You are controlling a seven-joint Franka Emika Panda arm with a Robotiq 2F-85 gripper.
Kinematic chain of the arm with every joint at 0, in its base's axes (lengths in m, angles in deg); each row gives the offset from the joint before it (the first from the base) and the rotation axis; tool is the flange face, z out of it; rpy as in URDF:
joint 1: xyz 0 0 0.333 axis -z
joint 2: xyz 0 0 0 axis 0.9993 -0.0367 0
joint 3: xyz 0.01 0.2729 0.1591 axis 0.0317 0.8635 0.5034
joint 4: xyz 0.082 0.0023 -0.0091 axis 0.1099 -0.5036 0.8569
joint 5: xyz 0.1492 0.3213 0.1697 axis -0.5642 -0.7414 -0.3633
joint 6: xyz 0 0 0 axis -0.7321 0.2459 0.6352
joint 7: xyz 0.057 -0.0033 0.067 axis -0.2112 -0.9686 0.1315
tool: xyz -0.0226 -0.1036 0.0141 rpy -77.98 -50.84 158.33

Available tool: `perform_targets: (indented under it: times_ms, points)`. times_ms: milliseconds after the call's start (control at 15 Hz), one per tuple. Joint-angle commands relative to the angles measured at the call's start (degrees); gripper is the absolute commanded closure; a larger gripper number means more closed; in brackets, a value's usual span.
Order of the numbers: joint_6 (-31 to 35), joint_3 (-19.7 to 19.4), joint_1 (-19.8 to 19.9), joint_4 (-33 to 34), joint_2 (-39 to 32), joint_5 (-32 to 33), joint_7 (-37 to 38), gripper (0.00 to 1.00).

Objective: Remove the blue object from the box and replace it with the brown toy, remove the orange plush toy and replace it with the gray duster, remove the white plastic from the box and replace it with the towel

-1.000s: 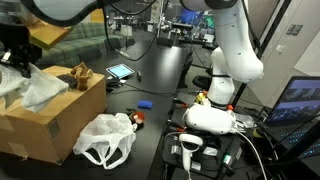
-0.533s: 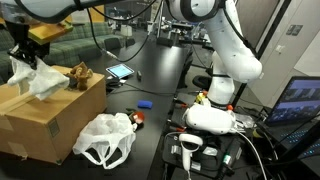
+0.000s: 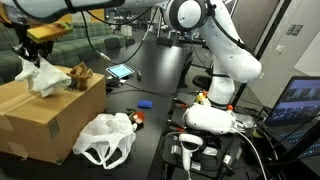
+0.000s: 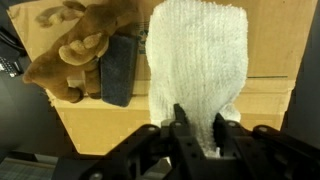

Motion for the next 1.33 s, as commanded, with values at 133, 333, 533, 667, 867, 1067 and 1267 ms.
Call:
perform_targets:
  times_ms: [133, 333, 533, 667, 867, 1067, 1267]
  points:
    - [-2.18, -0.08, 1.83, 3.31, -1.65, -0.62, -0.62, 0.24]
    - [-1.63, -0.12, 2.26, -0.3, 1.11, 0.11, -0.64, 0.02]
    - [-3.89, 0.38, 2.78, -7.27, 6.25, 0.52, -4.14, 0.0]
    - [-6.12, 0.4, 2.64, -14.18, 10.79, 1.08, -6.64, 0.0]
    - [-10.98, 0.92, 2.87, -22.04, 15.79, 1.24, -11.51, 0.0]
    - [-12.45, 1.61, 3.34, -30.68, 20.8, 0.5, -16.64, 0.0]
    - [-11.35, 3.52, 4.51, -39.19, 25.31, 0.36, -18.24, 0.0]
